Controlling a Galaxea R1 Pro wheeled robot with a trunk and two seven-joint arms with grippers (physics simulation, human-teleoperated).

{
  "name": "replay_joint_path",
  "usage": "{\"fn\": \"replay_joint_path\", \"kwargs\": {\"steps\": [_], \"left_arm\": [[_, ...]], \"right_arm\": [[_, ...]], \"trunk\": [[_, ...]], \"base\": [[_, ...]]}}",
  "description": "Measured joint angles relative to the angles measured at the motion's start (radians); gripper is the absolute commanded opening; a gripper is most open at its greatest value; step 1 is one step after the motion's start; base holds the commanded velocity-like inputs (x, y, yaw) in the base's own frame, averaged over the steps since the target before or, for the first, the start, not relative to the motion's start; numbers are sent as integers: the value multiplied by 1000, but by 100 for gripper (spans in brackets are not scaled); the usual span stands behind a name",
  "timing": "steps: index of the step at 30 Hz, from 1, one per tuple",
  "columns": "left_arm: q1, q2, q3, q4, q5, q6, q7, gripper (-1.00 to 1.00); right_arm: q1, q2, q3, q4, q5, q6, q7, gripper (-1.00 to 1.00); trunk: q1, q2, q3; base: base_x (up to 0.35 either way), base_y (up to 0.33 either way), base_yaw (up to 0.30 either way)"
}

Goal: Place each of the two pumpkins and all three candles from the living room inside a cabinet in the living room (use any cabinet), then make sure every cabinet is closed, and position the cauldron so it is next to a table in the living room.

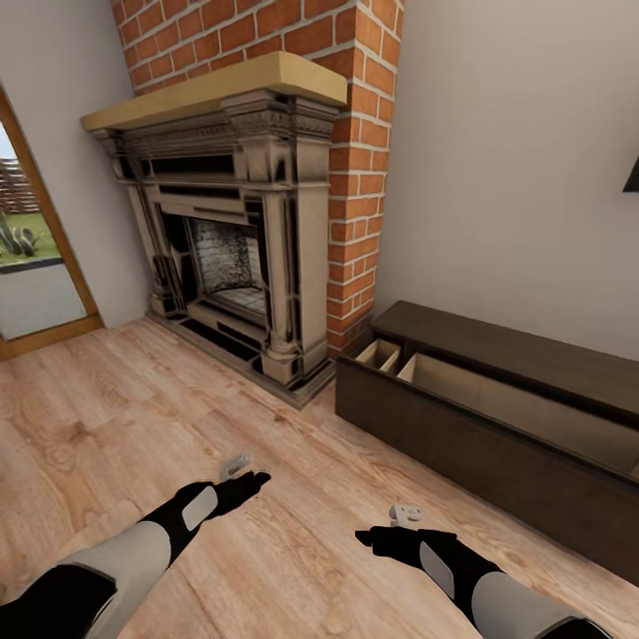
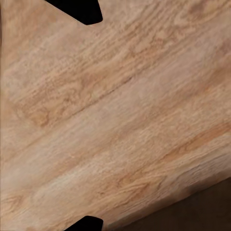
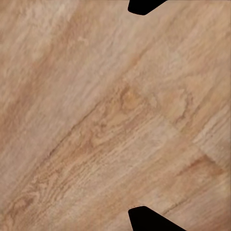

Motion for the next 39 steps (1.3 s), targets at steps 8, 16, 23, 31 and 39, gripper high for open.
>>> {"fn": "replay_joint_path", "kwargs": {"steps": [8, 16, 23, 31, 39], "left_arm": [[0, -16, 2, 107, -10, -90, 1, 100], [2, -20, 2, 116, -13, -132, 3, 100], [8, -86, 2, 155, -16, -139, 5, 100], [9, -95, 2, 175, -18, -159, 12, 100], [10, -99, 2, 178, -19, -169, 15, 100]], "right_arm": [[0, -2, -1, -1, 0, 1, -4, 100], [0, -2, 2, 0, 1, 2, -6, 100], [0, 0, 5, 3, 3, 4, -9, 100], [0, -3, 31, 9, 2, 8, -9, 100], [0, -1, 36, 9, 3, 8, -9, 100]], "trunk": [[0, 0, 0], [0, 0, 3], [0, 0, 9], [0, 0, 14], [0, 0, 18]], "base": [[0, 0, 13], [0, 0, 77], [0, 0, 233], [0, 0, 265], [0, 0, 270]]}}
